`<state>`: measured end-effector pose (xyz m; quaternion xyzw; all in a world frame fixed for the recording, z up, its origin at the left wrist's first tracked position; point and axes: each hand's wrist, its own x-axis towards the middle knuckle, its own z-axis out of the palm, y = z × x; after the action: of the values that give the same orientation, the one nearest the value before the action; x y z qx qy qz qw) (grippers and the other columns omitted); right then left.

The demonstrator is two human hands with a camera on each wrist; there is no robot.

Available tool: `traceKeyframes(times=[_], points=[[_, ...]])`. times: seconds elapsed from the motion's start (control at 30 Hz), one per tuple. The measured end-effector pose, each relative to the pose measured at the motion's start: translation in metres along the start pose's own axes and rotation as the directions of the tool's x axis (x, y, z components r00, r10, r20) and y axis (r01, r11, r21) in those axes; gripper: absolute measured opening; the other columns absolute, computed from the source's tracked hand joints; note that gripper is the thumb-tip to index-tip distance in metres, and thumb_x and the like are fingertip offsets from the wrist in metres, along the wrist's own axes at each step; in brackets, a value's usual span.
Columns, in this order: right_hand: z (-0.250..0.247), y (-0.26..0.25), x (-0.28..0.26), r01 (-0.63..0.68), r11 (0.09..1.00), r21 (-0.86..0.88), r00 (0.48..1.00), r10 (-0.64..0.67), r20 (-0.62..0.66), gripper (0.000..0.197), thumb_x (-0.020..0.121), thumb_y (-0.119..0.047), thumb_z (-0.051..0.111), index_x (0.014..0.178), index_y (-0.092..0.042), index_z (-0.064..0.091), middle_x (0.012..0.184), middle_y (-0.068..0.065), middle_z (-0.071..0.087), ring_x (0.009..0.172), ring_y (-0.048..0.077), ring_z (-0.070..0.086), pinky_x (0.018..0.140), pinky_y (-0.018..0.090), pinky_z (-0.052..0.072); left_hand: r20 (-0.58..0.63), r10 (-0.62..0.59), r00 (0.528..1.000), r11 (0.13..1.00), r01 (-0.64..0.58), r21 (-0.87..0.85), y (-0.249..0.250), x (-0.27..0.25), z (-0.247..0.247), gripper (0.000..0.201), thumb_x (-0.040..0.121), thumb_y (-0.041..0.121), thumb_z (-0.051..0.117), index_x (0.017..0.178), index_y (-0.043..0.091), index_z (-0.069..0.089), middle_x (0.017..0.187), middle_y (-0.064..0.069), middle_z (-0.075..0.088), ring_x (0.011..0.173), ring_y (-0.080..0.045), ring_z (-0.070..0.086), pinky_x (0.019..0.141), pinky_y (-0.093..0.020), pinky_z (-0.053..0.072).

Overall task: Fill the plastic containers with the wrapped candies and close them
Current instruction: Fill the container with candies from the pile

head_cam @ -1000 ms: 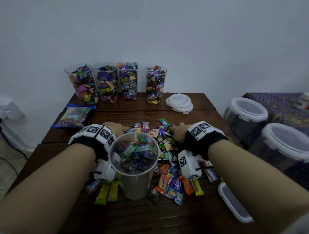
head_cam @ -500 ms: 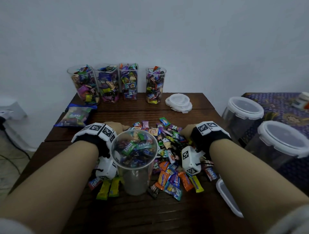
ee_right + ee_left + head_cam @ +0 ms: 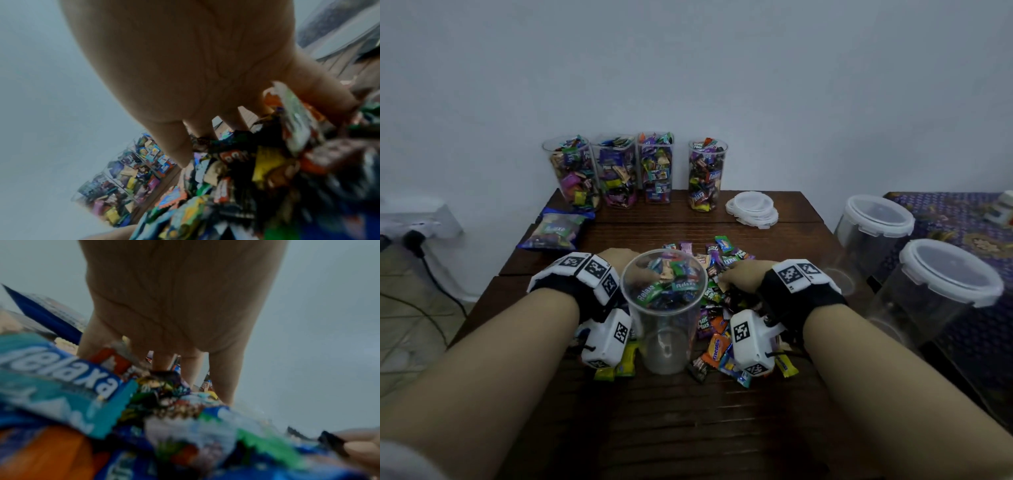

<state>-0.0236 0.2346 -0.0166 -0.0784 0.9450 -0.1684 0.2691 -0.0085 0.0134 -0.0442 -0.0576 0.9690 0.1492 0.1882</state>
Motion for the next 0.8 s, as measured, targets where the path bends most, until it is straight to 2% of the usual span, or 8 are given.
traceKeyframes(times=[0.07, 0.17, 0.23, 0.33, 0.47, 0.57, 0.67, 0.8], points=[[-0.003, 0.0, -0.004, 0.018, 0.999, 0.038, 1.0, -0.018, 0.005, 0.036, 0.099, -0.03, 0.042, 0.124, -0.007, 0.054, 0.136, 0.015, 0.051, 0.117, 0.027, 0.051, 0.097, 0.03, 0.038, -0.024, 0.024, 0.999, 0.999, -0.024, 0.027, -0.004, -0.011, -0.008, 0.041, 0.09, 0.049, 0.055, 0.124, 0.027, 0.06, 0.111, -0.002, 0.064, 0.1, -0.02, 0.059, 0.088, -0.032, 0.049], [-0.009, 0.009, -0.011, 0.039, 0.999, -0.024, 0.998, -0.04, -0.05, 0.056, 0.097, -0.036, 0.047, 0.146, -0.015, 0.032, 0.15, 0.011, 0.035, 0.133, 0.027, 0.039, 0.104, 0.031, 0.033, -0.065, -0.007, 0.998, 1.0, 0.006, -0.014, -0.015, -0.029, -0.019, 0.057, 0.088, 0.056, 0.054, 0.139, 0.033, 0.045, 0.135, 0.002, 0.055, 0.118, -0.019, 0.054, 0.095, -0.028, 0.044], [-0.01, 0.016, -0.015, 0.071, 0.997, -0.04, 0.994, -0.074, -0.076, 0.065, 0.094, -0.039, 0.053, 0.15, -0.022, 0.024, 0.152, 0.009, 0.031, 0.135, 0.026, 0.036, 0.104, 0.032, 0.033, -0.086, -0.01, 0.996, 1.0, 0.011, 0.008, -0.021, -0.04, -0.021, 0.064, 0.087, 0.057, 0.055, 0.143, 0.033, 0.039, 0.139, 0.001, 0.052, 0.12, -0.019, 0.053, 0.096, -0.03, 0.044], [-0.002, 0.015, -0.026, 0.115, 0.99, -0.084, 0.992, -0.119, -0.042, 0.079, 0.088, -0.043, 0.06, 0.151, -0.026, 0.016, 0.154, 0.009, 0.027, 0.136, 0.028, 0.035, 0.106, 0.035, 0.035, -0.046, 0.03, 0.998, 0.999, -0.029, 0.031, -0.027, -0.051, -0.013, 0.077, 0.08, 0.056, 0.064, 0.146, 0.037, 0.029, 0.14, 0.003, 0.05, 0.12, -0.019, 0.052, 0.1, -0.034, 0.044], [0.014, 0.009, -0.029, 0.124, 0.969, -0.214, 0.992, -0.123, 0.015, 0.092, 0.081, -0.044, 0.068, 0.15, -0.033, 0.009, 0.15, 0.01, 0.026, 0.132, 0.033, 0.037, 0.102, 0.044, 0.042, 0.033, -0.032, 0.999, 0.987, 0.026, 0.16, -0.024, -0.051, 0.004, 0.1, 0.058, 0.067, 0.073, 0.142, 0.045, 0.025, 0.142, -0.004, 0.045, 0.121, -0.024, 0.049, 0.097, -0.04, 0.047], [0.018, 0.006, -0.025, 0.128, 0.952, -0.276, 0.992, -0.119, 0.049, 0.095, 0.08, -0.041, 0.07, 0.15, -0.037, 0.006, 0.15, 0.011, 0.022, 0.131, 0.035, 0.037, 0.099, 0.046, 0.044, 0.075, -0.058, 0.995, 0.983, 0.044, 0.181, -0.019, -0.051, 0.012, 0.109, 0.06, 0.061, 0.075, 0.148, 0.04, 0.014, 0.146, -0.007, 0.037, 0.122, -0.027, 0.048, 0.096, -0.042, 0.047], [0.022, 0.006, -0.022, 0.118, 0.923, -0.365, 0.993, -0.108, 0.046, 0.089, 0.082, -0.042, 0.068, 0.15, -0.039, 0.011, 0.151, 0.011, 0.02, 0.132, 0.035, 0.036, 0.101, 0.047, 0.043, 0.089, -0.028, 0.996, 0.978, 0.009, 0.209, -0.011, -0.055, 0.017, 0.083, 0.075, 0.05, 0.071, 0.145, 0.029, 0.032, 0.137, -0.005, 0.05, 0.114, -0.024, 0.054, 0.094, -0.039, 0.049], [0.027, 0.008, -0.018, 0.126, 0.881, -0.456, 0.99, -0.142, -0.001, 0.072, 0.085, -0.041, 0.065, 0.146, -0.036, 0.027, 0.139, 0.012, 0.033, 0.126, 0.034, 0.041, 0.098, 0.043, 0.045, -0.022, 0.008, 1.0, 0.977, -0.003, 0.212, -0.006, -0.058, 0.021, 0.04, 0.086, 0.035, 0.061, 0.125, 0.027, 0.057, 0.119, -0.002, 0.062, 0.1, -0.022, 0.059, 0.088, -0.038, 0.052]])
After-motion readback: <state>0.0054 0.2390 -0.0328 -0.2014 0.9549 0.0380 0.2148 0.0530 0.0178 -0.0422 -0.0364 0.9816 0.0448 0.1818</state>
